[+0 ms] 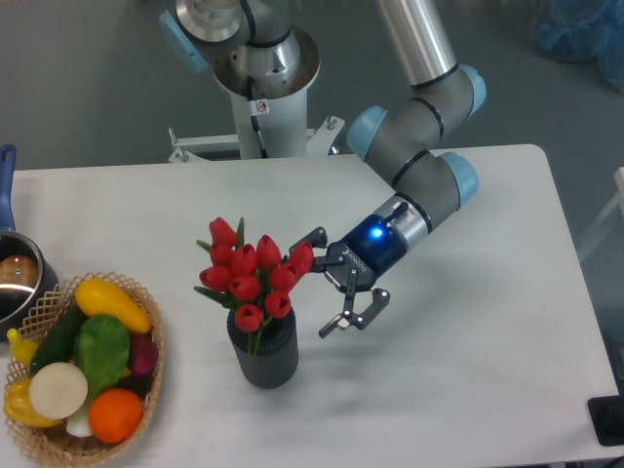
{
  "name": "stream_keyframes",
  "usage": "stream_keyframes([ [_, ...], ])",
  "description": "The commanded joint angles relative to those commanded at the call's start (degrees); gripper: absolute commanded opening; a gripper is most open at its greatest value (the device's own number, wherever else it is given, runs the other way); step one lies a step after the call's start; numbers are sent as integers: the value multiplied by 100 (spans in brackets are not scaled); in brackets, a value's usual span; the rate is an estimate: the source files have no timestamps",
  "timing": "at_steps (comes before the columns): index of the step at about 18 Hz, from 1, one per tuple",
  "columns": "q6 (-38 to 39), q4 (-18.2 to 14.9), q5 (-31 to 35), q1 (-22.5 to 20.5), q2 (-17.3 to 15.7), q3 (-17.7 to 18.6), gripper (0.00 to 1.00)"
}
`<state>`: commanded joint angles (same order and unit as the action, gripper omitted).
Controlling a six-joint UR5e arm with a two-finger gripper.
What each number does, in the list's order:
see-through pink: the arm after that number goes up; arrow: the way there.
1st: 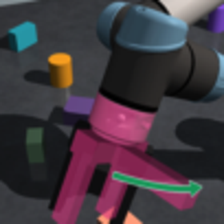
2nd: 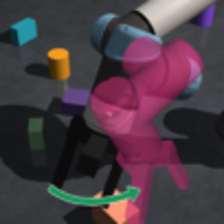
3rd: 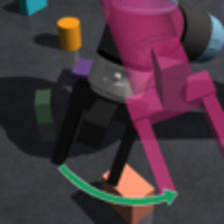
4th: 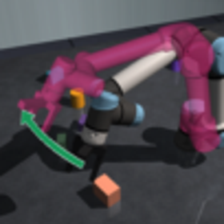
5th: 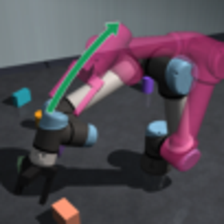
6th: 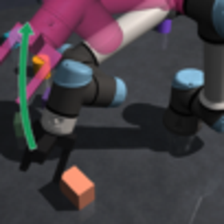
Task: Insert the flowers into the vase
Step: 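Open the gripper and release the tulips, moving away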
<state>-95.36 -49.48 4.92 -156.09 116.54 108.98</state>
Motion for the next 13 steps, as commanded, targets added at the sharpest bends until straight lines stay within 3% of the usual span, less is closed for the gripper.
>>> stream_keyframes([
  [8, -9, 0, 61, -289, -26, -70, 100],
  [11, -9, 0, 298, -430, -272, -254, 100],
  [13, -9, 0, 788, -597, -342, -430, 100],
])
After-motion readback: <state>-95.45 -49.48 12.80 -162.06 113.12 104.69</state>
